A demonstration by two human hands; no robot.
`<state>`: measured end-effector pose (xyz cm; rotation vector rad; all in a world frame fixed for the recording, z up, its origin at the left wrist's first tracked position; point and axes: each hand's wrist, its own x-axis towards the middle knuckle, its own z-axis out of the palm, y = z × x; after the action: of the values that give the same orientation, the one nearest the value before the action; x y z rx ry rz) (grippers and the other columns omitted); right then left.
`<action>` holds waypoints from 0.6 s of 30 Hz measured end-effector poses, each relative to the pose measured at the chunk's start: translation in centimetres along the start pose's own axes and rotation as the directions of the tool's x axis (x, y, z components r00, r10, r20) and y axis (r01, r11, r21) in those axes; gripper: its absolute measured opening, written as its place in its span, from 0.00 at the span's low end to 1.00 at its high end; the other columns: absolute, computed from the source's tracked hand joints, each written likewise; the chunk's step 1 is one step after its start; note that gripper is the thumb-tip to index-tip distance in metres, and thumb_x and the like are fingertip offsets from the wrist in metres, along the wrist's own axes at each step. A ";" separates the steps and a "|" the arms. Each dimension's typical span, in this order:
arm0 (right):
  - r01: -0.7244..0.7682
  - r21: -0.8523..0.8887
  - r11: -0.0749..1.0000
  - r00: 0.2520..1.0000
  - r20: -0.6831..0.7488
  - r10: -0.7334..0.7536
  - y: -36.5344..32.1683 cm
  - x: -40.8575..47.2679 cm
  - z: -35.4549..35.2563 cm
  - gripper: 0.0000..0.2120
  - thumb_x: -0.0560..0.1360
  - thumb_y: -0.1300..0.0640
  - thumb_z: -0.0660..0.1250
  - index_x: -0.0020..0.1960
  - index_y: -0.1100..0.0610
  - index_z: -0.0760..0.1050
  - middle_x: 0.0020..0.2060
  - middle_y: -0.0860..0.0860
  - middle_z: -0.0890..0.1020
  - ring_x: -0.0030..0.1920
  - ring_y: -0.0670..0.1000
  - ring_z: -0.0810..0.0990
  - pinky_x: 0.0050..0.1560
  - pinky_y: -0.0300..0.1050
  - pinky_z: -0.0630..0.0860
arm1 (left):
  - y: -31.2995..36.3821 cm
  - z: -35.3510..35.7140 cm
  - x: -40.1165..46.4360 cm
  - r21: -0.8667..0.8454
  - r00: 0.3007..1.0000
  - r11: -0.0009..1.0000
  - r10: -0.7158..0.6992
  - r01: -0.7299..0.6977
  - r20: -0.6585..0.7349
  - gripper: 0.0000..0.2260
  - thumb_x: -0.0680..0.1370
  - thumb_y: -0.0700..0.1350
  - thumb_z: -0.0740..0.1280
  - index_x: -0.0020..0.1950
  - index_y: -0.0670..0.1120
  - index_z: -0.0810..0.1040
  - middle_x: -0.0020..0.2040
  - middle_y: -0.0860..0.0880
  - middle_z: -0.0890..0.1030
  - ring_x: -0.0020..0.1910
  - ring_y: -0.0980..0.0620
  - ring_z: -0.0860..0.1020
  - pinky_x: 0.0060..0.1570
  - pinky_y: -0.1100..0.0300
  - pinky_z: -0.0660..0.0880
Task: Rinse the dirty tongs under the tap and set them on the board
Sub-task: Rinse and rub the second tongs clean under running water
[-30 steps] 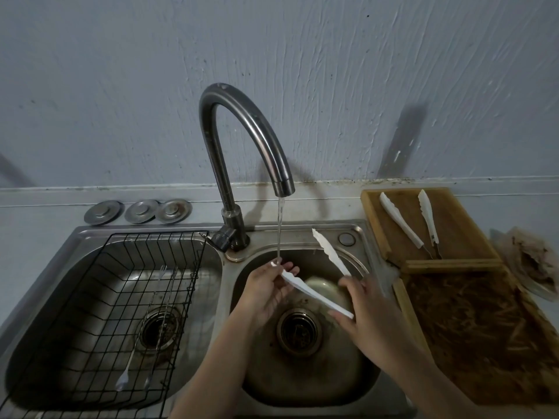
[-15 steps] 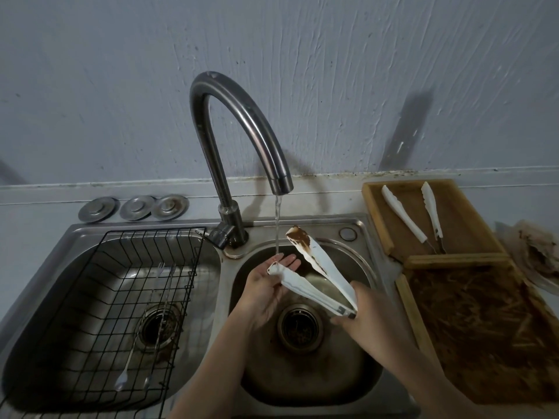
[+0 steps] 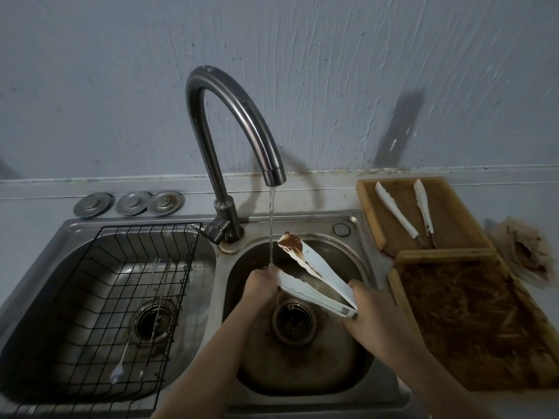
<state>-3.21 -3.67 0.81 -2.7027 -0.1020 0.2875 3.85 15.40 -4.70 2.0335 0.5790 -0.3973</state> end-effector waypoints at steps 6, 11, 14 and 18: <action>0.005 -0.014 1.000 1.000 0.011 -0.005 0.1 -0.3 0.1 0.18 0.71 0.53 0.71 0.58 0.51 0.69 0.53 0.49 0.81 0.51 0.46 0.81 0.48 0.39 0.80 | -0.8 -1.3 -0.8 -0.203 0.934 0.976 0.137 -0.072 0.331 0.09 0.80 0.43 0.62 0.41 0.45 0.78 0.32 0.48 0.76 0.29 0.57 0.73 0.29 0.68 0.71; 0.044 -0.021 0.999 0.999 0.010 -0.044 -0.3 -0.4 0.2 0.18 0.71 0.53 0.70 0.58 0.51 0.69 0.54 0.49 0.81 0.53 0.46 0.80 0.47 0.37 0.80 | -1.0 -1.0 -0.2 0.145 0.965 0.954 0.257 -0.262 0.050 0.15 0.79 0.48 0.63 0.33 0.47 0.75 0.30 0.51 0.77 0.30 0.56 0.75 0.35 0.62 0.73; 0.041 -0.017 0.999 0.999 0.018 -0.040 -0.3 -0.5 0.1 0.19 0.72 0.54 0.70 0.60 0.52 0.68 0.55 0.49 0.80 0.53 0.46 0.80 0.47 0.35 0.79 | -1.1 -1.2 -0.3 0.269 0.961 0.923 0.274 -0.274 0.039 0.16 0.79 0.51 0.62 0.33 0.47 0.75 0.31 0.50 0.78 0.30 0.55 0.75 0.35 0.59 0.74; 0.036 -0.031 0.999 0.999 0.018 -0.036 -0.2 -0.6 -0.3 0.18 0.73 0.54 0.69 0.61 0.53 0.68 0.55 0.50 0.80 0.53 0.46 0.80 0.46 0.34 0.77 | -0.5 -1.5 -0.7 0.042 0.978 0.986 0.154 -0.162 0.143 0.09 0.80 0.43 0.62 0.42 0.45 0.79 0.31 0.50 0.78 0.25 0.59 0.73 0.24 0.70 0.67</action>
<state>-3.78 -3.69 1.26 -2.7269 -0.1618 0.3018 3.09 16.75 -3.95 2.0665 0.3215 -0.4596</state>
